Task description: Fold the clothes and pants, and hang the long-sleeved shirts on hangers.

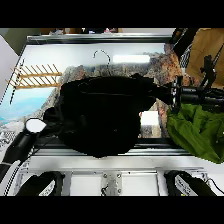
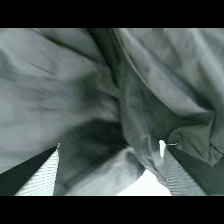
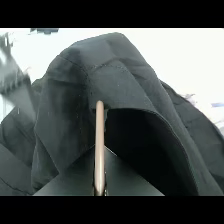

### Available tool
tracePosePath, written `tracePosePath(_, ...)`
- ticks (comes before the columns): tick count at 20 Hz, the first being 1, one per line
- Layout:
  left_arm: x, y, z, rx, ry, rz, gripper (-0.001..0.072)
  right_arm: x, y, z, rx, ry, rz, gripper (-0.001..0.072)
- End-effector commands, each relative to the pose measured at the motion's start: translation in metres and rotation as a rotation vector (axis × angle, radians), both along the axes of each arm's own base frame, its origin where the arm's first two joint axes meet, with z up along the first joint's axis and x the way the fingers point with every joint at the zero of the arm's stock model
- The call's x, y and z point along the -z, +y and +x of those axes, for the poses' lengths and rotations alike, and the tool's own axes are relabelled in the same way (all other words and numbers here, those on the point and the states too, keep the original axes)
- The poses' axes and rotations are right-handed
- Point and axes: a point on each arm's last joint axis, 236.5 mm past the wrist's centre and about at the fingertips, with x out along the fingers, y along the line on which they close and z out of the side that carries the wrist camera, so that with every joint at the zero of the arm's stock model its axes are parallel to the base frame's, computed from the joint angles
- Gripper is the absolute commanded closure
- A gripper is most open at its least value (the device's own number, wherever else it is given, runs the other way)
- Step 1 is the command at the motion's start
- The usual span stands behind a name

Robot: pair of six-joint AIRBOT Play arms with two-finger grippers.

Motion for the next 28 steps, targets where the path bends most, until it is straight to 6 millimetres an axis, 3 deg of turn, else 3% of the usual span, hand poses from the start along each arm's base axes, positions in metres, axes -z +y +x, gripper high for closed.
tracePosePath(1, 0.027, -0.053, -0.014, 0.039, 0.090, -0.034, 0.0017, -0.004, -0.001, 0.002, 0.018, -0.010, -0.001, 0.0705)
tracePosePath(5, 0.029, -0.092, -0.015, 0.129, 0.104, -0.033, 0.0017, -0.004, -0.001, 0.001, 0.019, -0.012, -0.001, 0.0705)
tracePosePath(9, 0.024, -0.104, -0.007, 0.149, 0.090, -0.037, 0.0019, -0.004, -0.001, 0.001, 0.019, -0.012, -0.002, 0.0705)
tracePosePath(10, 0.026, -0.103, -0.008, 0.148, 0.095, -0.033, 0.0153, -0.004, -0.001, 0.001, 0.019, -0.012, -0.001, 0.0706)
tracePosePath(11, 0.031, -0.101, -0.010, 0.143, 0.103, -0.026, 0.0425, -0.004, -0.001, 0.001, 0.019, -0.011, -0.001, 0.0705)
tracePosePath(12, 0.038, -0.098, -0.013, 0.138, 0.115, -0.018, 0.0651, -0.004, -0.001, 0.001, 0.019, -0.011, -0.001, 0.0705)
tracePosePath(14, 0.048, -0.087, -0.017, 0.131, 0.138, -0.002, 0.0696, -0.005, -0.001, 0.002, 0.034, 0.027, 0.014, 0.0705)
tracePosePath(16, 0.045, -0.061, -0.006, 0.118, 0.113, 0.026, 0.0697, -0.009, -0.001, 0.005, 0.070, 0.067, 0.032, 0.0706)
tracePosePath(19, 0.019, 0.005, 0.035, 0.021, 0.001, 0.102, 0.0698, -0.021, 0.015, 0.011, 0.128, 0.049, 0.044, 0.0706)
tracePosePath(24, -0.045, 0.123, 0.097, -0.174, -0.140, 0.229, 0.0698, -0.034, 0.073, 0.021, 0.202, 0.017, 0.073, 0.0706)
tracePosePath(26, -0.066, 0.154, 0.110, -0.230, -0.190, 0.260, 0.0698, -0.041, 0.089, 0.027, 0.250, -0.016, 0.092, 0.0706)
tracePosePath(28, -0.079, 0.172, 0.119, -0.270, -0.222, 0.272, 0.0696, -0.045, 0.091, 0.034, 0.291, -0.031, 0.104, 0.0706)
